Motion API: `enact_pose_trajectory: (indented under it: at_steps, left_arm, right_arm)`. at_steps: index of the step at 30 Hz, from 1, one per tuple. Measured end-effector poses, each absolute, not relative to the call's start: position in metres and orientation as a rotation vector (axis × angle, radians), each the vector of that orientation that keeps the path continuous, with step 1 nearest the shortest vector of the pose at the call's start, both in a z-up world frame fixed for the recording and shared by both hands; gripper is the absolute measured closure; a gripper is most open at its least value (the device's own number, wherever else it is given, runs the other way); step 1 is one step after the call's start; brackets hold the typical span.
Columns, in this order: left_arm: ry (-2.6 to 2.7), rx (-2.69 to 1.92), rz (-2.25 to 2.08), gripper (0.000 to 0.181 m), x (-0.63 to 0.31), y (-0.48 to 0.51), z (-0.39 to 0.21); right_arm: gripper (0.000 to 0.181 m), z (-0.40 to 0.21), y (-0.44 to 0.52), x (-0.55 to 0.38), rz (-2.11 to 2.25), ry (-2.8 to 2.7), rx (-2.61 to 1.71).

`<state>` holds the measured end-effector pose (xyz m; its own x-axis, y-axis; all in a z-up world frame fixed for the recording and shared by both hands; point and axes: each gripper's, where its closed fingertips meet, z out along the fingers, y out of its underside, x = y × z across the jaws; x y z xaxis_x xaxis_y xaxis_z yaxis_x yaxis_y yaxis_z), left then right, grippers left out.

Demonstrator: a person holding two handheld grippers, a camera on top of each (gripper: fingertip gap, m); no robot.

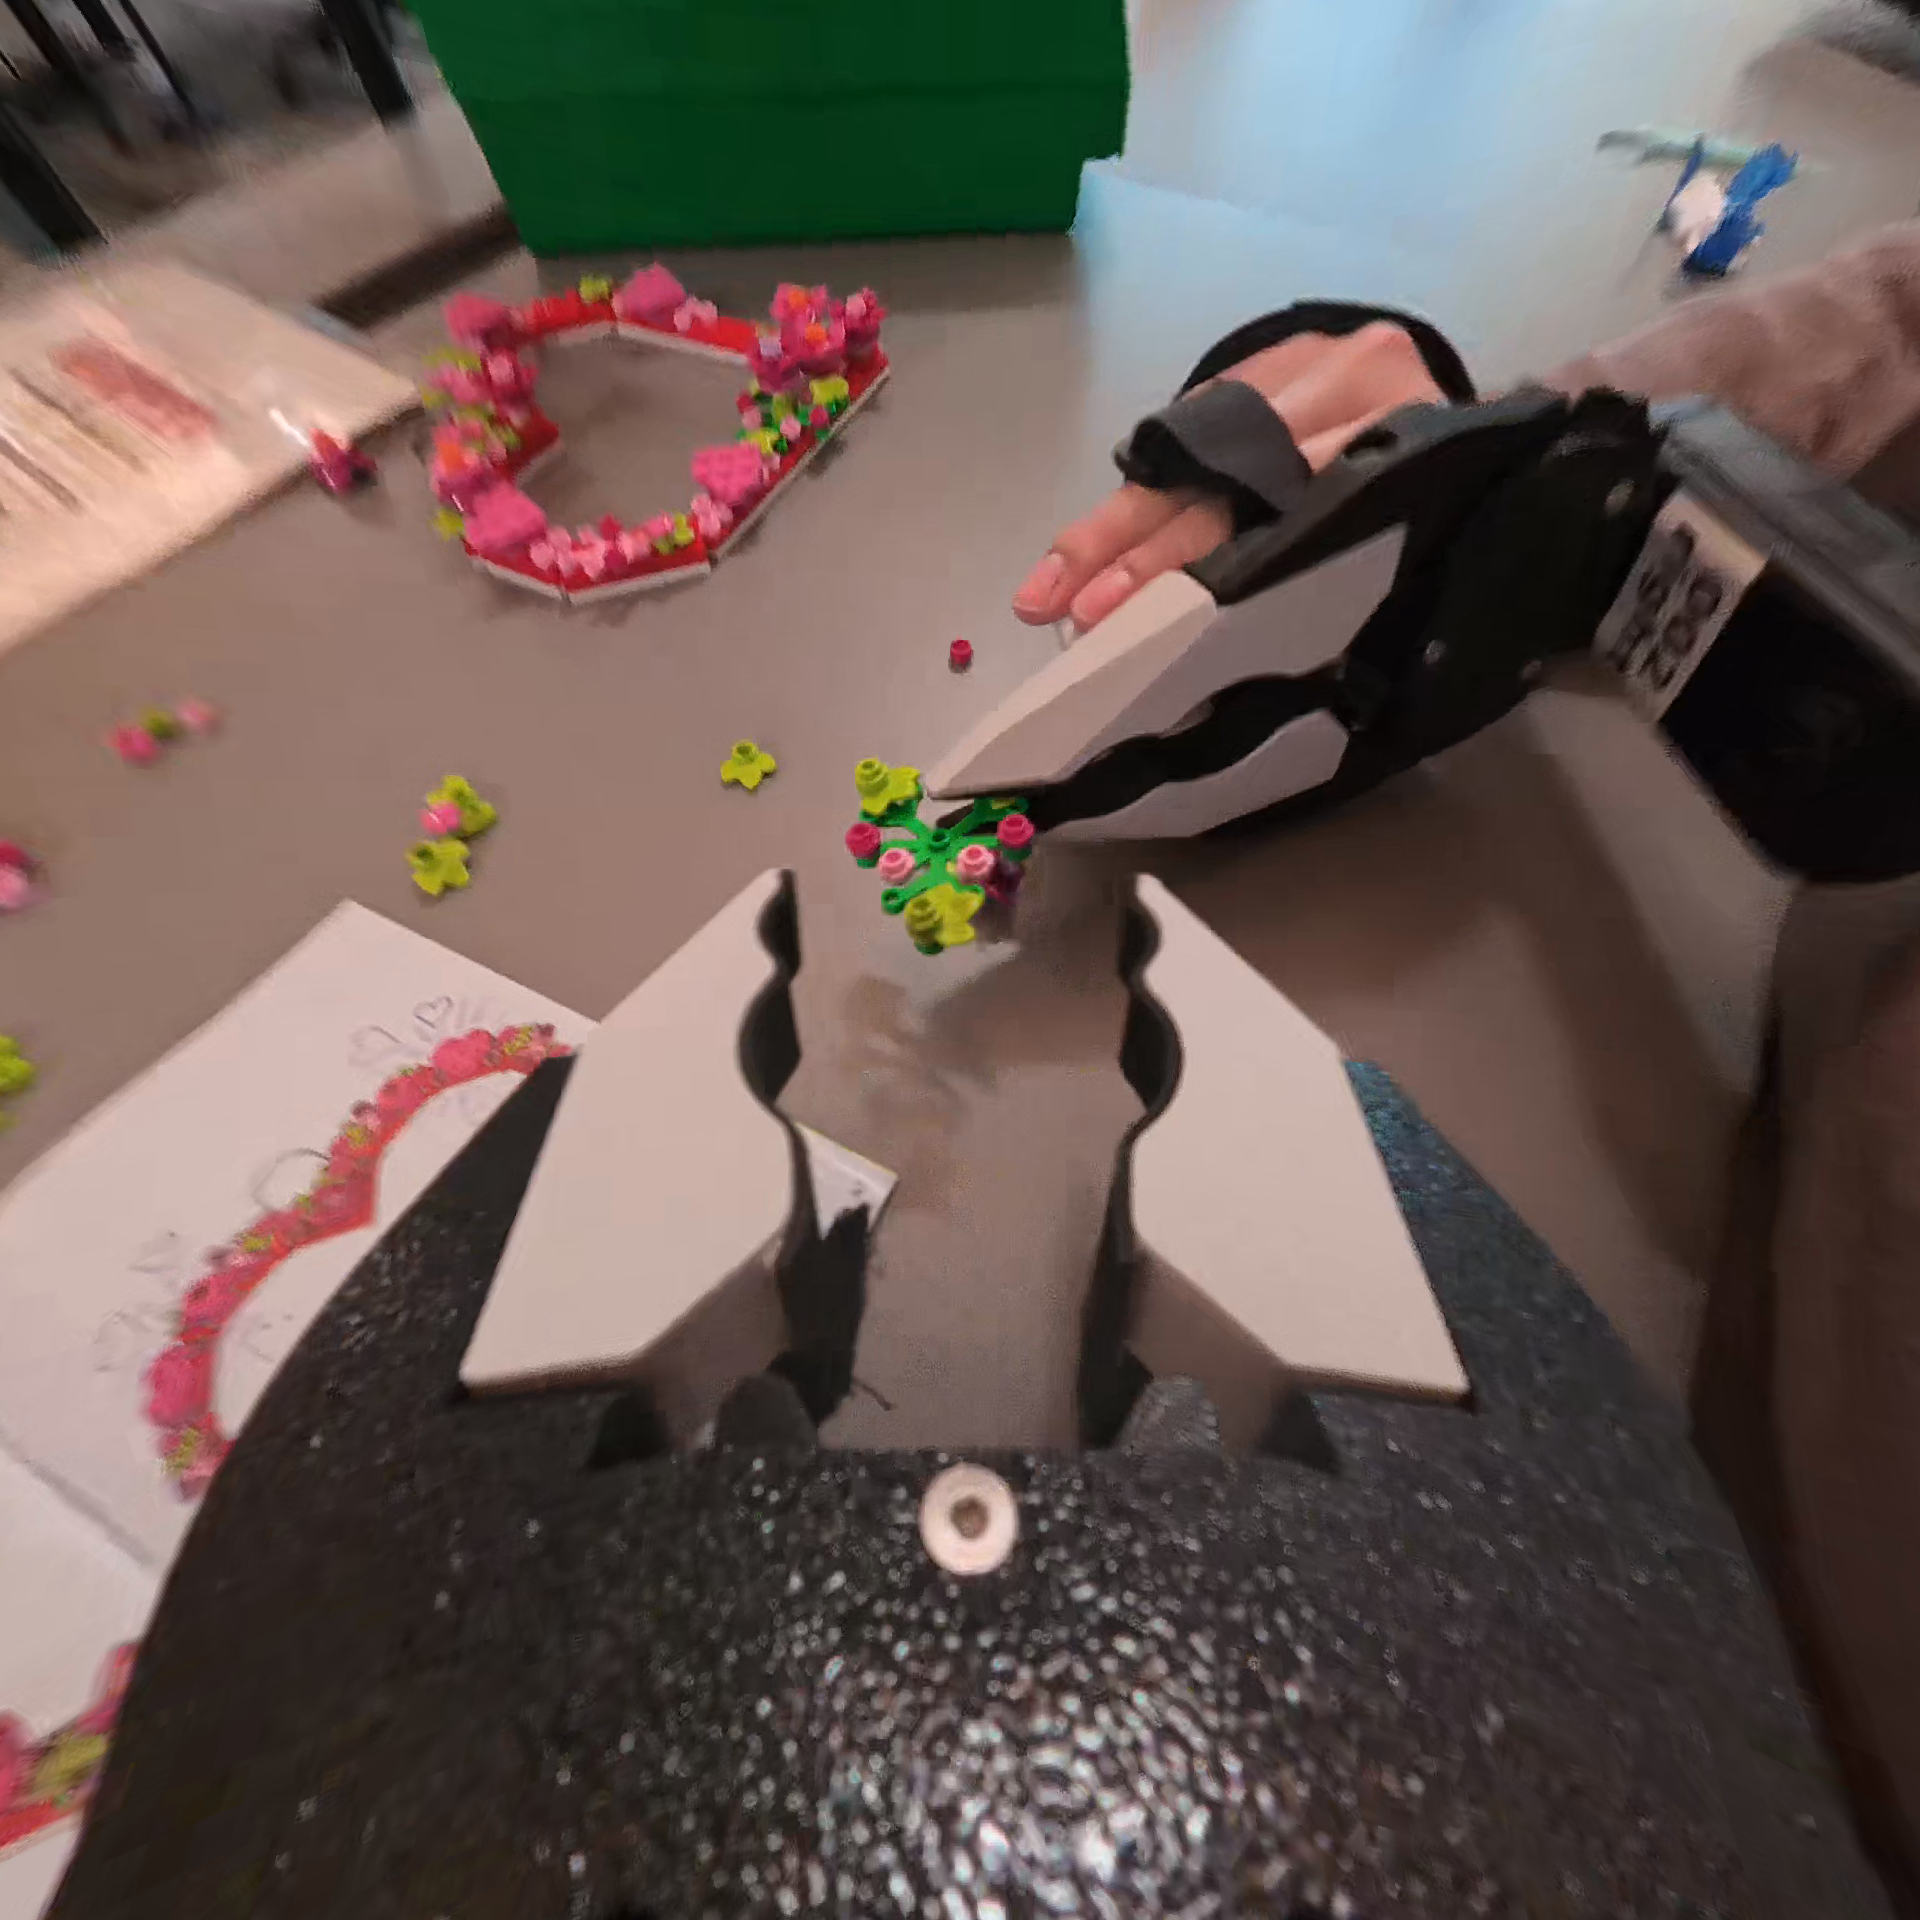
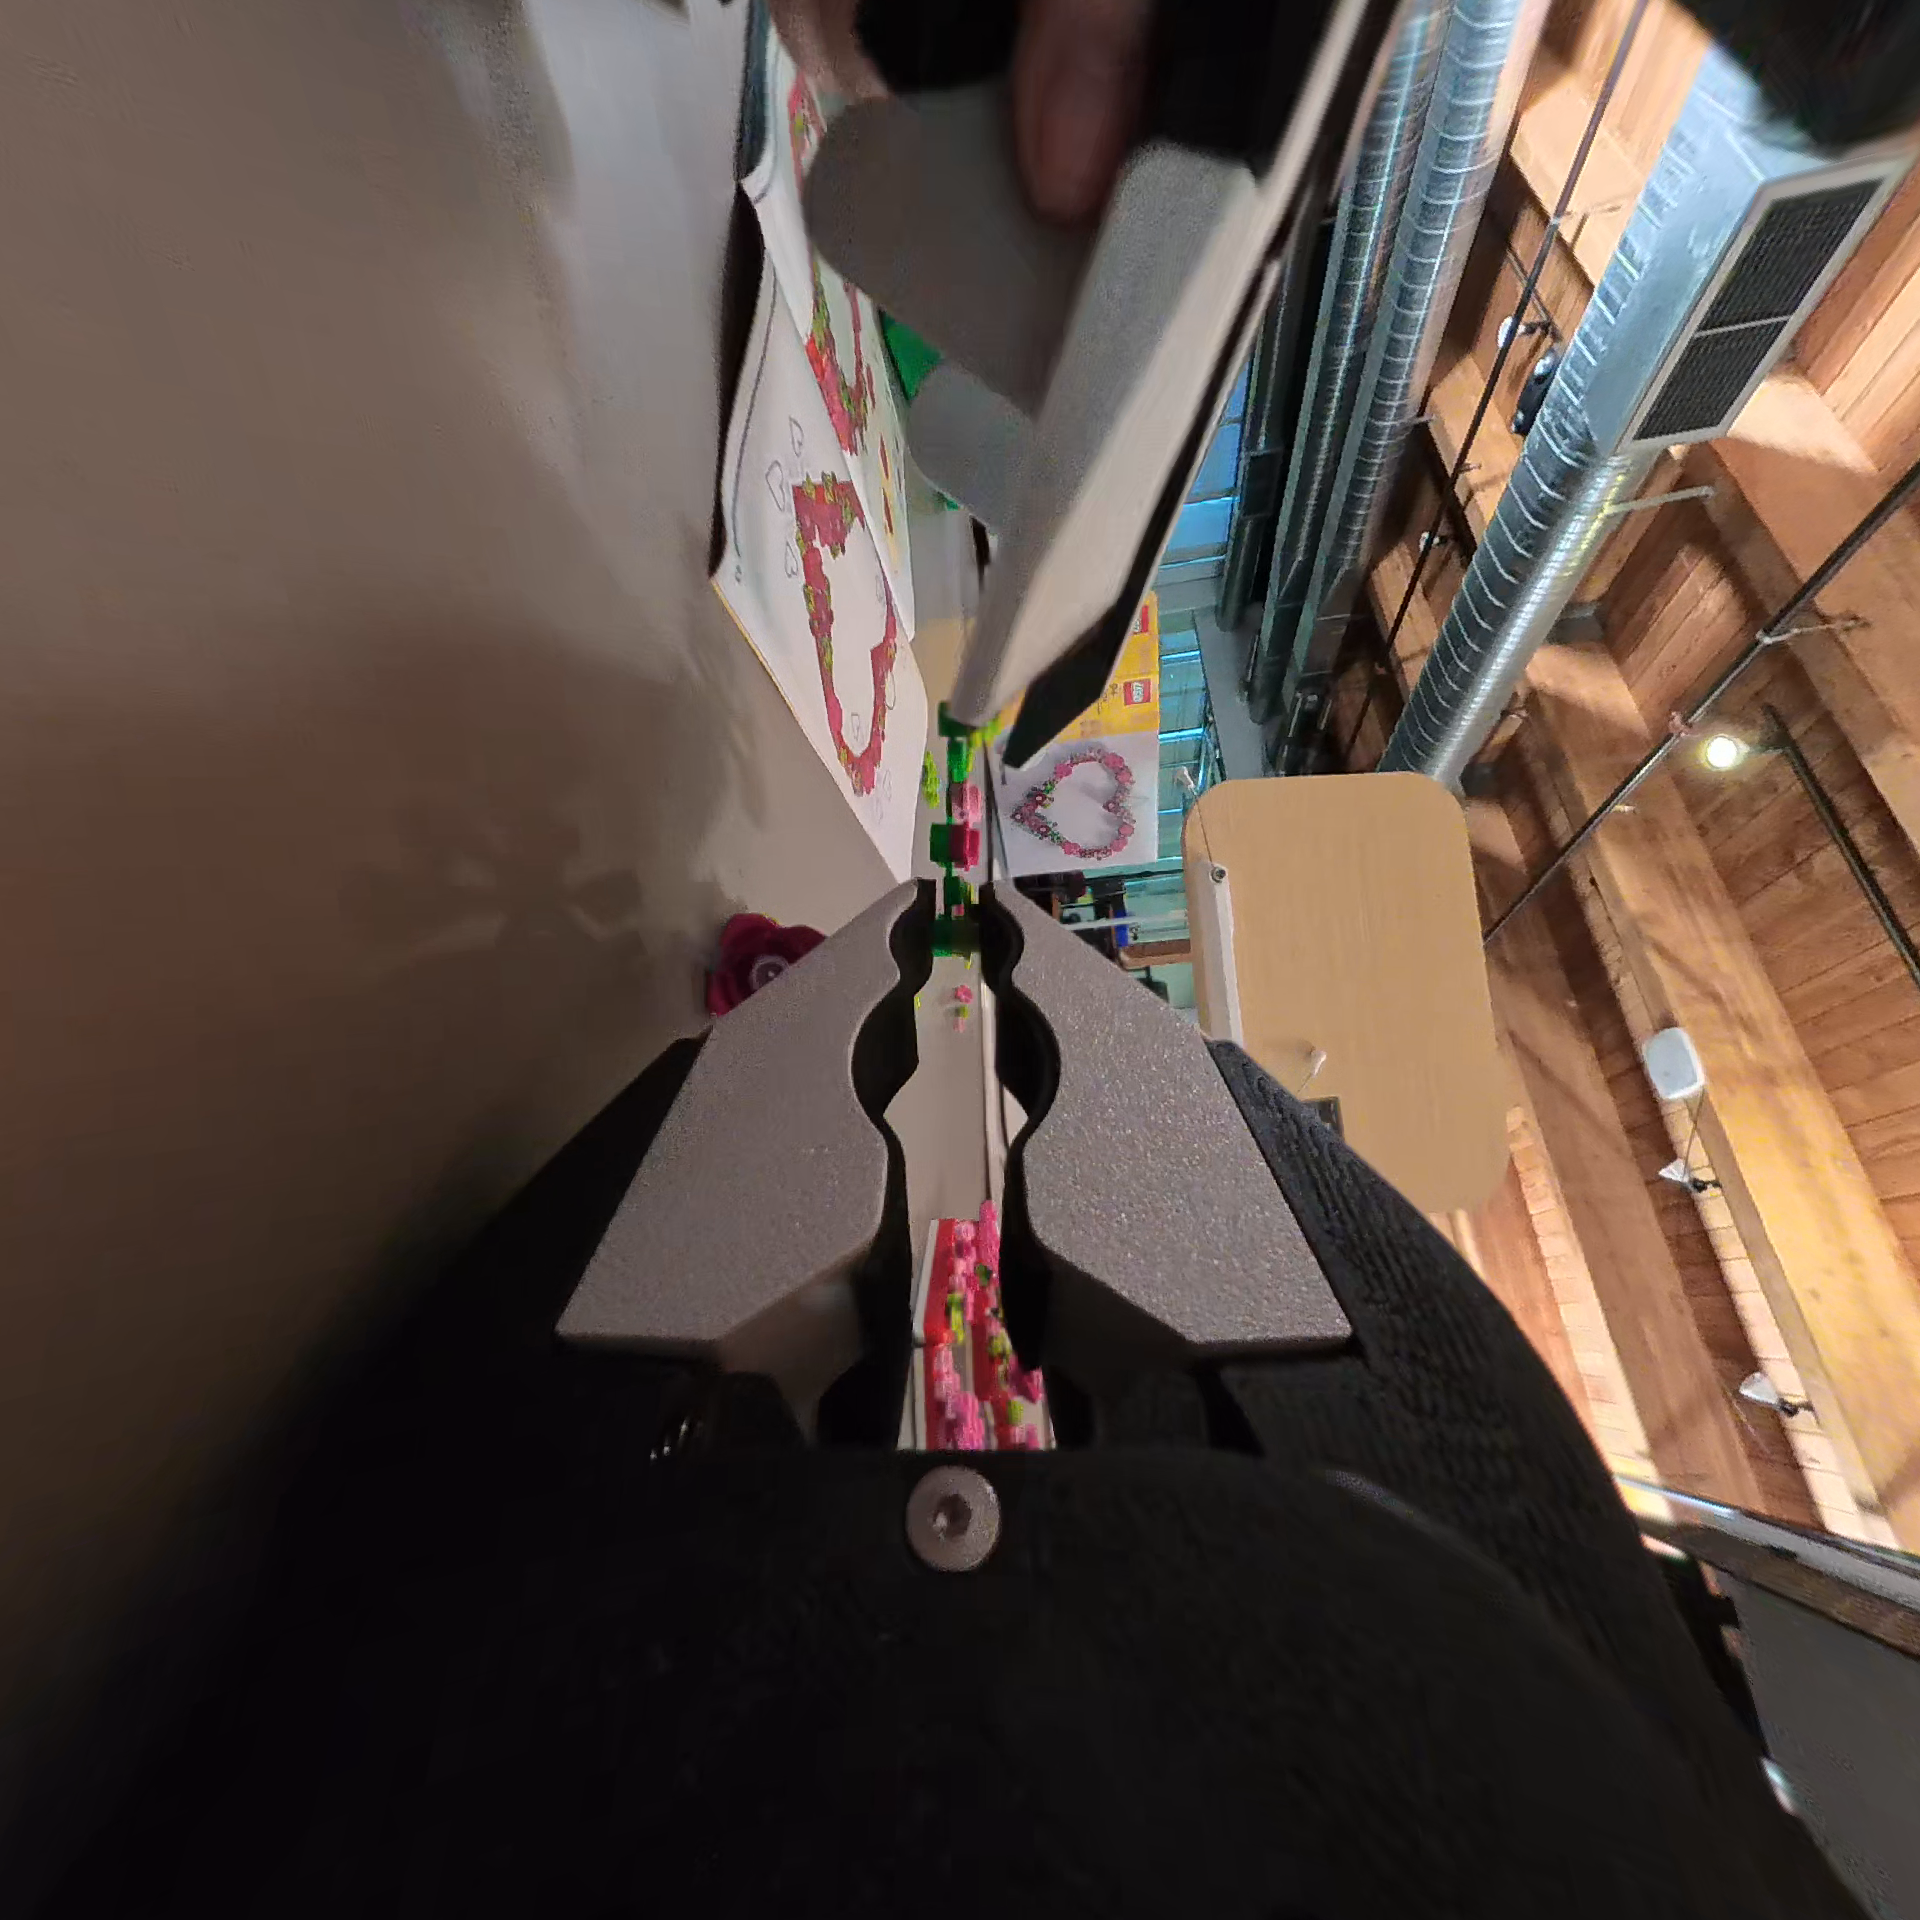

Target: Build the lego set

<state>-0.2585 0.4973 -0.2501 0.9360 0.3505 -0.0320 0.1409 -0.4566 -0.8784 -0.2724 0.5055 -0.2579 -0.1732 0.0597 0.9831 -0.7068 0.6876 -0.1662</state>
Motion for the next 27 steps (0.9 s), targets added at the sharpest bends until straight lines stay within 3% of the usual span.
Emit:
enact_pose_trajectory:
  at_steps: [2, 8, 19, 22, 27]
  left_arm:
    - [-0.196, -2.05, 0.488, 0.118, -0.261, 0.495, -0.251]
    - [0.306, -1.967, 1.467, 0.141, -0.283, 0.48, -0.246]
    - [0.429, -1.853, 1.174, 0.155, -0.254, 0.503, -0.253]
    - [0.414, -1.843, 1.189, 0.17, -0.256, 0.501, -0.25]
    - [0.409, -1.863, 1.186, 0.171, -0.256, 0.5, -0.25]
  right_arm:
    - [0.175, -0.257, 0.508, -0.274, 0.756, -1.621, 0.521]
    - [0.175, -0.256, 0.508, -0.268, 0.857, -1.65, 0.519]
    - [0.176, -0.252, 0.504, -0.256, 0.986, -1.662, 0.554]
    - [0.175, -0.253, 0.504, -0.255, 0.989, -1.663, 0.562]
    - [0.169, -0.249, 0.505, -0.258, 1.002, -1.656, 0.533]
